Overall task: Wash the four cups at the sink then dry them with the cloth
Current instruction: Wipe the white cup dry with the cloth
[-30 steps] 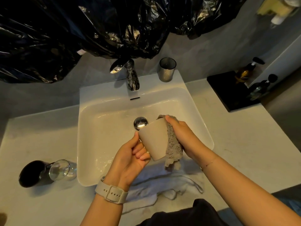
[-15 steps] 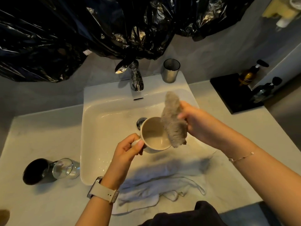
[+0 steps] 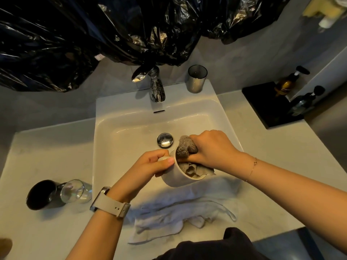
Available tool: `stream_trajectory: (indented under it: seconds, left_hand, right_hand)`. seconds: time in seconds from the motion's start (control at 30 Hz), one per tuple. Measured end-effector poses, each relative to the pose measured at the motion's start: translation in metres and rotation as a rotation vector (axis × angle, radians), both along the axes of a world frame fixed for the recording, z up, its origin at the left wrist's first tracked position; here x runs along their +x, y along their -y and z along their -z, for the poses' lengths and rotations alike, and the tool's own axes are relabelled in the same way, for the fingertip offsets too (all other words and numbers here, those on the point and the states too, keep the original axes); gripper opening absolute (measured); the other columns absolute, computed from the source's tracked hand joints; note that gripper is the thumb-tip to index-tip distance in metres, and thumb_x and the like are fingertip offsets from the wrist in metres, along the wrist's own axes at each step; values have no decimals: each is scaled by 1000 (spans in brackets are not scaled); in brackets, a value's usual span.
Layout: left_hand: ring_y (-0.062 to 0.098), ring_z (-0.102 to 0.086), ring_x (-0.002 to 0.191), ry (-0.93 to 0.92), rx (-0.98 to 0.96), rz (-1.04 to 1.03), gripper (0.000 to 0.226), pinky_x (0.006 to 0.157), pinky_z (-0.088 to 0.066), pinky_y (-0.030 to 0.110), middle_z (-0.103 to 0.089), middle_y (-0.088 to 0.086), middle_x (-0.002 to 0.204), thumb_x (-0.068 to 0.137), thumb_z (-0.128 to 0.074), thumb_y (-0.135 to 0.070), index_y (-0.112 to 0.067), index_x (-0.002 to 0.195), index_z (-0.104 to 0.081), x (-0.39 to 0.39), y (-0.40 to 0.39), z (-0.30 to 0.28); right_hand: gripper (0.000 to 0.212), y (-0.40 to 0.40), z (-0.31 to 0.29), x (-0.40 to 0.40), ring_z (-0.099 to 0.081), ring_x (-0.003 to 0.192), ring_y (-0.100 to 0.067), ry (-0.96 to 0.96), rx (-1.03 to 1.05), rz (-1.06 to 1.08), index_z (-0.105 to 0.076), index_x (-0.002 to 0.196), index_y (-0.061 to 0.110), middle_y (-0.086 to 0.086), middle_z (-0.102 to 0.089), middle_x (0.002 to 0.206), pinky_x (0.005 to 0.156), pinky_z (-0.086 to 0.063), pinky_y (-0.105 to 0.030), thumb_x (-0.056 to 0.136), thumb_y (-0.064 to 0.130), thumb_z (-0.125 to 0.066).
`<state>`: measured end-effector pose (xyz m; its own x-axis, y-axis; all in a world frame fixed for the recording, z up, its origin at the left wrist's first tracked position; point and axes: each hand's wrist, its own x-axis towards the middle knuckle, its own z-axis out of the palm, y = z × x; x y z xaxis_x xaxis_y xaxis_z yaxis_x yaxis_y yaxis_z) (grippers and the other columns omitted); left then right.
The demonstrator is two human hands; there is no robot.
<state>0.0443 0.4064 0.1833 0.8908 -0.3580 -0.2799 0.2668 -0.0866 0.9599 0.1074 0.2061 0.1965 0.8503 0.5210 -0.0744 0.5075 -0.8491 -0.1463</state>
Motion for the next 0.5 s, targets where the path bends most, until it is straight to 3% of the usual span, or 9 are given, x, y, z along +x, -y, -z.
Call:
stream_trajectory:
  seconds: [0.07,0.13,0.27,0.37,0.5]
  left_hand:
    - [9,-34,61,33,42,-17,30,55,-29,17,-37,10,70,84,-62,-34,-13,68,-49,1,-1,1]
    - [10,-34,61,59,51,-102,30,55,-30,17,-37,11,71,86,-60,-32,-11,69,-49,0,2,6]
    - [9,-34,61,48,62,-157,31,54,-31,16,-38,12,71,87,-59,-31,-5,73,-49,-2,7,18]
    - [9,-33,60,-9,43,-57,30,54,-30,16,-36,11,70,87,-59,-29,-8,69,-47,0,7,19]
    - [12,-27,61,-123,-16,47,31,54,-25,22,-30,2,65,85,-61,-26,-17,64,-40,12,0,10]
  right_hand:
    - [41,0,8,-4,-63,83,-31,-151,137,106,-61,91,15,-10,-69,91,59,-33,-30,81,55,-65]
    - [24,-3,17,-5,-64,86,-26,-386,403,287,-61,88,19,-8,-70,93,64,-40,-28,80,37,-74]
    - [39,-2,31,-5,-64,101,-29,-765,637,504,-62,110,8,-12,-68,108,87,-54,-38,74,5,-78]
    - [47,1,33,-9,-64,102,-26,-656,561,431,-63,115,8,-11,-68,110,86,-52,-32,72,5,-80]
    - [29,2,28,-9,-65,87,-29,-337,466,184,-66,101,13,-10,-72,94,64,-40,-26,74,15,-76]
